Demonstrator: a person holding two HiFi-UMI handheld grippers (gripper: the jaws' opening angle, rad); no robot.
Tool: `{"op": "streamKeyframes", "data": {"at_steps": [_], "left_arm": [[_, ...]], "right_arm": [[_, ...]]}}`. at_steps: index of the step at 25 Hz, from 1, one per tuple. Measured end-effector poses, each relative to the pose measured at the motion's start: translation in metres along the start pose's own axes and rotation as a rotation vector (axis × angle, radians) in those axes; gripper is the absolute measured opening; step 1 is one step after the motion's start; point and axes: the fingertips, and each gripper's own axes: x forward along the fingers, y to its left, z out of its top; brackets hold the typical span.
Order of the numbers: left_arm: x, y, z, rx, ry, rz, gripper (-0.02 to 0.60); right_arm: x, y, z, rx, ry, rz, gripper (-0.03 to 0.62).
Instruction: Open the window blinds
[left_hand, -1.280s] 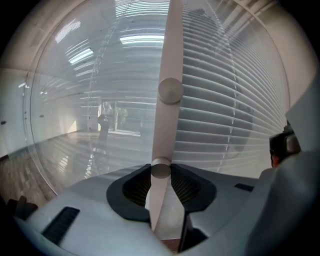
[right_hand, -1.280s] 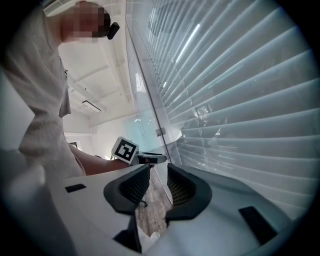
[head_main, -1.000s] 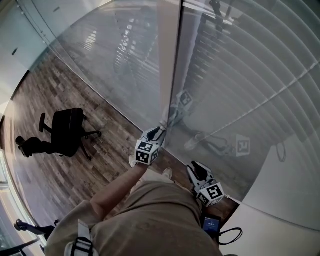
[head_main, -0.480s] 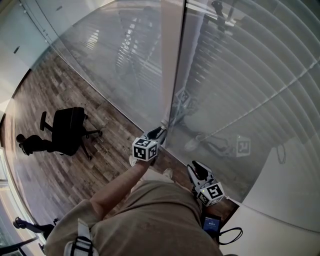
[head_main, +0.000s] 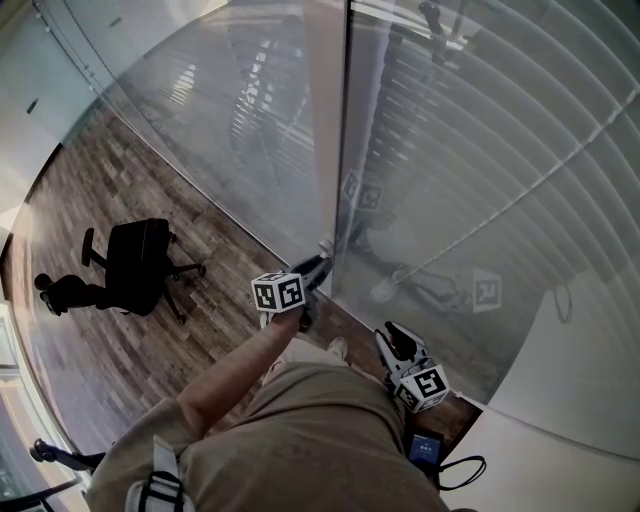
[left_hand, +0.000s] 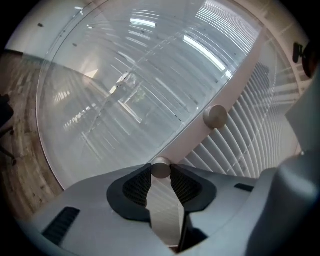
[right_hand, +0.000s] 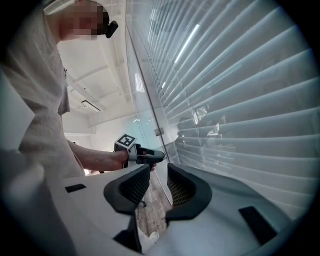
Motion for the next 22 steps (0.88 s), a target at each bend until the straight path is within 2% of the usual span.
{"op": "streamKeyframes", "data": {"at_steps": [8,10,12,15,17,19,22], "left_arm": [[0.002,0.001,0.003,-0.141,-0.019,-0.066,0.135],[0.001,0.000,0.002,-0.117,-0.024,-0.053,0.135],[-0.002,-0.002,-0.001,0.022,-0.019,-0.003,0.140],[-0.003,-0.006,-0.004,0.326,0.005,0.076,0.199],[-0.004,-0.010,-0.003,0.489,0.018,0.124,0.202],[-0.005,-0.010,-0.003,0.580,0.026,0.162,0.202],[-0.002,-0.007,0.000,0.673,0.018,0.203,0.202]], "right_arm": [[0.003,-0.001,0.002,-0.007,-0.004,0.002,0.117],[0.002,0.000,0.002,-0.006,-0.001,0.003,0.117],[-0.001,0.002,-0.001,0.001,0.001,0.001,0.117],[0.002,0.001,-0.005,0.004,0.000,0.001,0.117],[0.003,0.001,-0.003,0.002,-0.002,0.007,0.117],[0.003,-0.001,-0.001,0.003,0.002,0.008,0.117],[0.006,-0.004,-0.001,0.005,-0.001,0.007,0.117]]}}
